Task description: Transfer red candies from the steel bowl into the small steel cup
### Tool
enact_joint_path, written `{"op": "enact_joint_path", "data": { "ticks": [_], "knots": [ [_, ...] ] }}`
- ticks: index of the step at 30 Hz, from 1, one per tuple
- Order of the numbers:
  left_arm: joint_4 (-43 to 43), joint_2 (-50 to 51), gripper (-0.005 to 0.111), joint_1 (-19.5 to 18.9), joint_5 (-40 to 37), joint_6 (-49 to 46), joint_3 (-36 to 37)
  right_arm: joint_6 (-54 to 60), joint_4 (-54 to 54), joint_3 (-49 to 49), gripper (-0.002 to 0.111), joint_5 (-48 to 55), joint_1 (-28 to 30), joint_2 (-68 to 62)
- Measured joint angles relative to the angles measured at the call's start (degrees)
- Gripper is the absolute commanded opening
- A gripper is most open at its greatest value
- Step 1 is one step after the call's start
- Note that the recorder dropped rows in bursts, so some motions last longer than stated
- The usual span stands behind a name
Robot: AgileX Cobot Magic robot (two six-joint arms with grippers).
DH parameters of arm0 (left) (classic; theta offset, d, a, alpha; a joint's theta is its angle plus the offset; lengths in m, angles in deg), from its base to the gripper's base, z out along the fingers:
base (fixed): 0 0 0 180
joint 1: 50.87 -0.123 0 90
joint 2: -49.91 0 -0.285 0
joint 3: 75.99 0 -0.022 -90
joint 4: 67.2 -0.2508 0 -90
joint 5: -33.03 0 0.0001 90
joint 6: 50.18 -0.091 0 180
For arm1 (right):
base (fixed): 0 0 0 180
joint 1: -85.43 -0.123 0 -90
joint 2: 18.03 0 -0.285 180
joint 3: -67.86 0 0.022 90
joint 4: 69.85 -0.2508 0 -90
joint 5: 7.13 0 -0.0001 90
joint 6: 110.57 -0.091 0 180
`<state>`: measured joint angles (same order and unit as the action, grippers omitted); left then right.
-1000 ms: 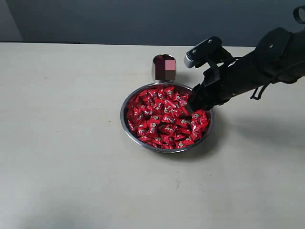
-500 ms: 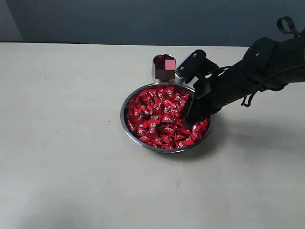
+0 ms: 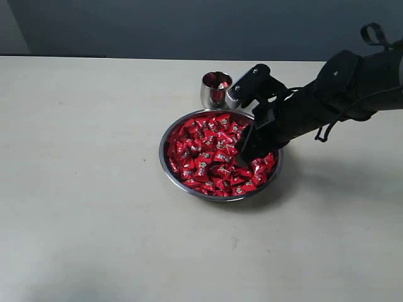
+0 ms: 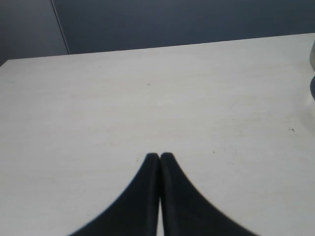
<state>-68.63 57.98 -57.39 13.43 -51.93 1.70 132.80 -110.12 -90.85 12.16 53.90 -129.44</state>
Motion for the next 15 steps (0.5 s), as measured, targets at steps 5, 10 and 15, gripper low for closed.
{"op": "enact_joint_path", "data": {
  "ticks": [5,10,15],
  "knots": [
    [0.00,0.00,0.000,0.00,0.00,0.00,0.00,-2.61,-0.14,0.00,0.039,-0.21,0.00,0.00],
    [0.00,0.00,0.000,0.00,0.00,0.00,0.00,-3.98,-0.14,0.00,0.039,0.98,0.00,0.00],
    [0.00,0.00,0.000,0.00,0.00,0.00,0.00,-4.37,-4.03,0.00,0.039,2.06,0.00,0.00]
  ]
}}
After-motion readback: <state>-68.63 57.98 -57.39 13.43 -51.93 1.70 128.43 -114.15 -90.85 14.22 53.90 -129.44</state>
